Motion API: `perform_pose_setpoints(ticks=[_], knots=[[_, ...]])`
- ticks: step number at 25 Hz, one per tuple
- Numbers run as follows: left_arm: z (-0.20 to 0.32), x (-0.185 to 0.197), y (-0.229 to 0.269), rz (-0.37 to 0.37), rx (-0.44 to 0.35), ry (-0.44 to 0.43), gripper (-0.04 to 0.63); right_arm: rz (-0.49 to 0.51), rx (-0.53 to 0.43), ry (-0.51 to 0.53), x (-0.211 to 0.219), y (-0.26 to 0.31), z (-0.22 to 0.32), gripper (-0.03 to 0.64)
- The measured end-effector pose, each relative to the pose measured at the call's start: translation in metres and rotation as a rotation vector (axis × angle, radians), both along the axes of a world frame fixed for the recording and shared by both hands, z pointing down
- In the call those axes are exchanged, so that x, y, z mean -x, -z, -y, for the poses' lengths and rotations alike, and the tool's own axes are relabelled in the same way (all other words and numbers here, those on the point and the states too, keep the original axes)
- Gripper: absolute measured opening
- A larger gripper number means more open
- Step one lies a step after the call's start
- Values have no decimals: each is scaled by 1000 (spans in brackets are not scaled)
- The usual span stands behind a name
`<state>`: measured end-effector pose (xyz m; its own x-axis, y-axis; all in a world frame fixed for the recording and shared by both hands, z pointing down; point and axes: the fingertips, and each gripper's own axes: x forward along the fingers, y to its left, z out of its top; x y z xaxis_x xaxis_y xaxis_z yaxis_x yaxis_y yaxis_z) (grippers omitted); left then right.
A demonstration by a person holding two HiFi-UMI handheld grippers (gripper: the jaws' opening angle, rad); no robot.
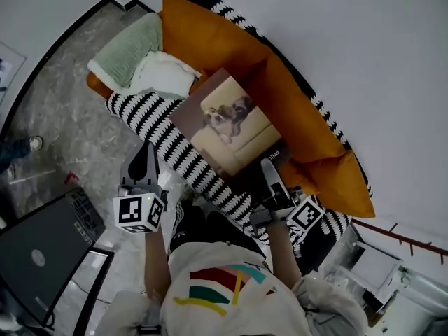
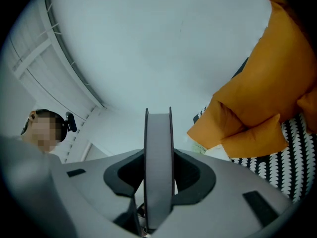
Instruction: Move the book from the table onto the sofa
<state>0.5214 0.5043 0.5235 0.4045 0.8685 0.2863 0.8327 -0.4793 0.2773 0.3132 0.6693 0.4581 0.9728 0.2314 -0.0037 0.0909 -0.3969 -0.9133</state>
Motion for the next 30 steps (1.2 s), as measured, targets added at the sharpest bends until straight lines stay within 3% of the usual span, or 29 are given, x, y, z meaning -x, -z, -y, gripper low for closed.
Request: perform_pose_setpoints(ticks=[4,11,14,18,21,24,27,30], knots=[[-22,1,16,-46,-32,-55,6,-36,19,-93,28,12,-28,156],[-81,21,45,-140,-41,-153,6,-49,93,-312,128,24,-80,156],[-117,59,42,-138,-38,-218,6,-156,61,-397,169,25,-103,156],[-170,113,36,-192,-70,-415,6,-340,-82,-638,219,-4,-108,156],[-197,162,13,-212,-91,-547,6,-304,-126,-718,238,-38,-108,156],[-211,207,-34,-177,-131,-649,6,-241,-96,-774,253,-78,-102,156],[-215,220,-89,-140,-166,-671,6,-282,-84,-850,248,-129,-106,156],[-211,227,-147,-124,-214,-710,6,-329,-129,-988,246,-186,-96,156]])
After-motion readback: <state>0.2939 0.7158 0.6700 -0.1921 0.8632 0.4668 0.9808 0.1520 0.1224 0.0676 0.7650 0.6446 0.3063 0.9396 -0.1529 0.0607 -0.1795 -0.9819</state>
